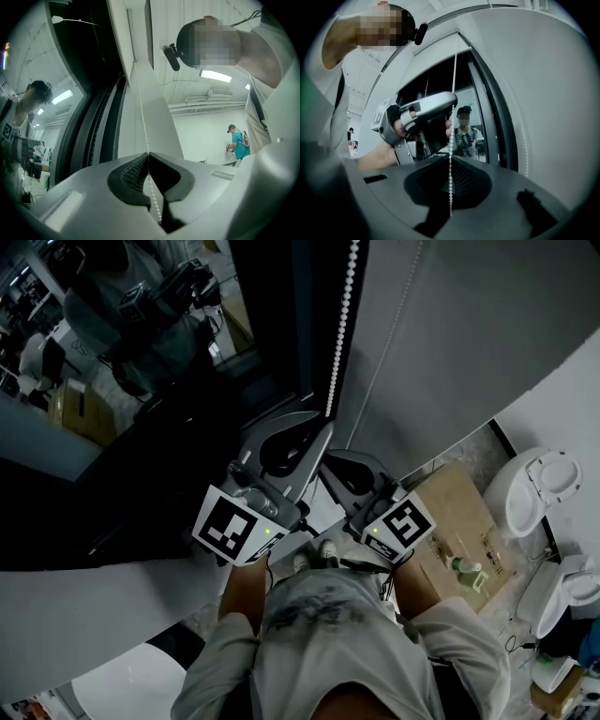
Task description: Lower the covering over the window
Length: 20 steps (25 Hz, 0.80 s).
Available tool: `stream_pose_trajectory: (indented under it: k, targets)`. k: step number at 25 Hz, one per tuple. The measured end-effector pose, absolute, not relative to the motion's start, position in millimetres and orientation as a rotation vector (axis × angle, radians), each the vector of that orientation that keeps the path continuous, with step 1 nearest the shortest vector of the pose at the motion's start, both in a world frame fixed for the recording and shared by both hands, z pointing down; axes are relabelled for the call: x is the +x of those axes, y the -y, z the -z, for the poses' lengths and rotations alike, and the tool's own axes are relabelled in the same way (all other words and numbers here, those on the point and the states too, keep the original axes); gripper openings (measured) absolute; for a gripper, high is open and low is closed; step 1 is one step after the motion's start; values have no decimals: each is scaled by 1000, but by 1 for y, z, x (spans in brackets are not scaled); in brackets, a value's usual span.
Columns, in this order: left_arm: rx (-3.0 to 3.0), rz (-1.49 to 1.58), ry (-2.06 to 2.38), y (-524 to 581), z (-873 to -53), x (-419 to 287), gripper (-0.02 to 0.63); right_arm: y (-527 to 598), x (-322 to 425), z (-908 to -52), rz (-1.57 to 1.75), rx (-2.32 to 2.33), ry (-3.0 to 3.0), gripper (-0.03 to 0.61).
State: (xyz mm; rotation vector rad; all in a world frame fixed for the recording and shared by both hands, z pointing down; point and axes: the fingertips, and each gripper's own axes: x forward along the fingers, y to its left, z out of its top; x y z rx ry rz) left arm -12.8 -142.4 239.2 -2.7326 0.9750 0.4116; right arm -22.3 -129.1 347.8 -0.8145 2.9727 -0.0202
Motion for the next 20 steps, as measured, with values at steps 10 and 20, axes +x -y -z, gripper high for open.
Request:
stream_pose_trajectory:
  k: [10,20]
  targets:
    - [-2794,-296,-1048,144,-283,-15,12,128,-5,-325,-47,-834,-2926,20]
    - [-2860,-230,-1079,137,-327,-21,12,126,4,-297,-74,-815,-2858,64]
